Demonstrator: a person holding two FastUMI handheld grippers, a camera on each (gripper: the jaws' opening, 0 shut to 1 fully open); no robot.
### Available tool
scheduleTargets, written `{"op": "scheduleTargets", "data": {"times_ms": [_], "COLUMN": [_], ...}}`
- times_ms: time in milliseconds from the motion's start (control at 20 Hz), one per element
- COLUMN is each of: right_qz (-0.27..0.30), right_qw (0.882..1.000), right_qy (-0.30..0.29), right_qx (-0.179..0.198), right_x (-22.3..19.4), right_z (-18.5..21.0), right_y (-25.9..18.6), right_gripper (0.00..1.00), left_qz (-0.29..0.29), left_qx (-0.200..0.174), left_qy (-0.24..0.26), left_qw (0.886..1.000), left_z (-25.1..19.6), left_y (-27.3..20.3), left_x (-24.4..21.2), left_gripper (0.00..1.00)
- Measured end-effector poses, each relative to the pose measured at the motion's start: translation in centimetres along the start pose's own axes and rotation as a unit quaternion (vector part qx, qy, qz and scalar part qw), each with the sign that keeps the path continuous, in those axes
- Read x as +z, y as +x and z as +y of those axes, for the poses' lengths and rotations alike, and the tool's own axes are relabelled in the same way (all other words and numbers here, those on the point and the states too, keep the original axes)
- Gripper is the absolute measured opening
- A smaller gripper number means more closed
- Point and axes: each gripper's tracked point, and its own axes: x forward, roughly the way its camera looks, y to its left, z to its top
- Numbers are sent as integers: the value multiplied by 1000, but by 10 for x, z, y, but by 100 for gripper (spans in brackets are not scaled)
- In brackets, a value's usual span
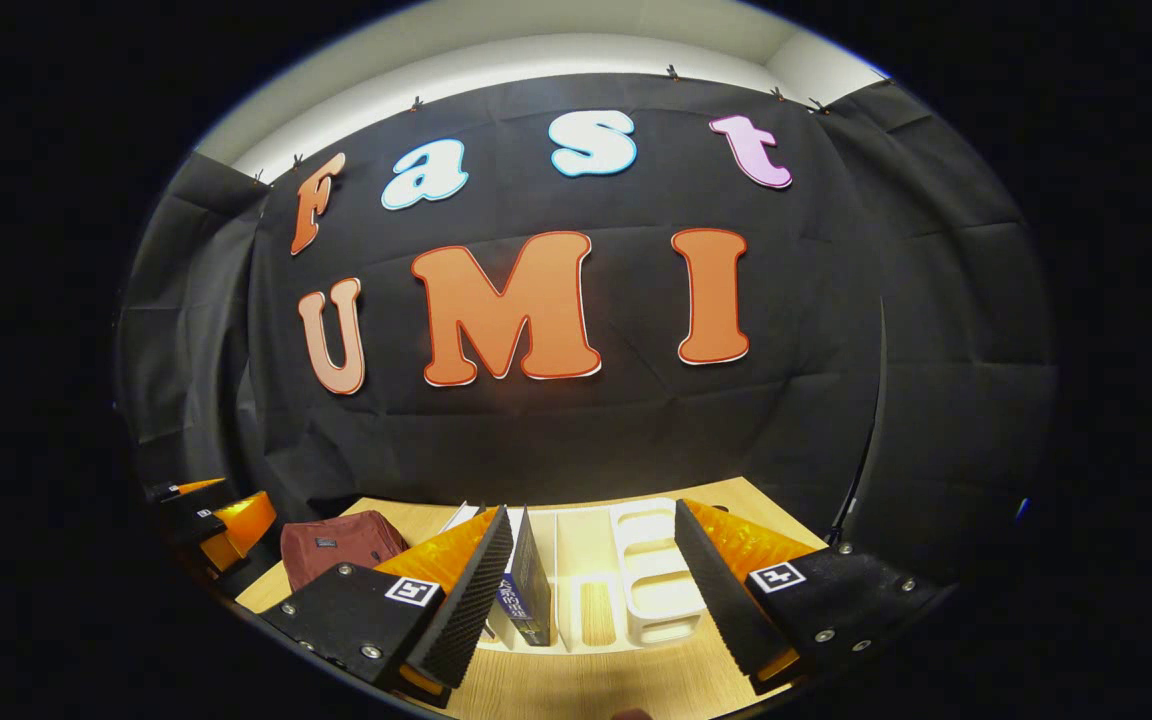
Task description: Open the schoolbag, grab two books from the bookshelf and put them into the schoolbag.
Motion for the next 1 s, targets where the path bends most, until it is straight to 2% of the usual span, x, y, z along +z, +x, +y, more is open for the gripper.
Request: {"op": "scheduleTargets", "data": {"times_ms": [1000], "right_qz": [11], "right_qw": [1000], "right_qy": [-10], "right_qx": [10], "right_x": [-5], "right_z": [8], "right_y": [19], "right_gripper": [96], "left_qz": [8], "left_qx": [16], "left_qy": [9], "left_qw": [1000], "left_z": [12], "left_y": [14], "left_x": [-7], "left_gripper": [95]}}
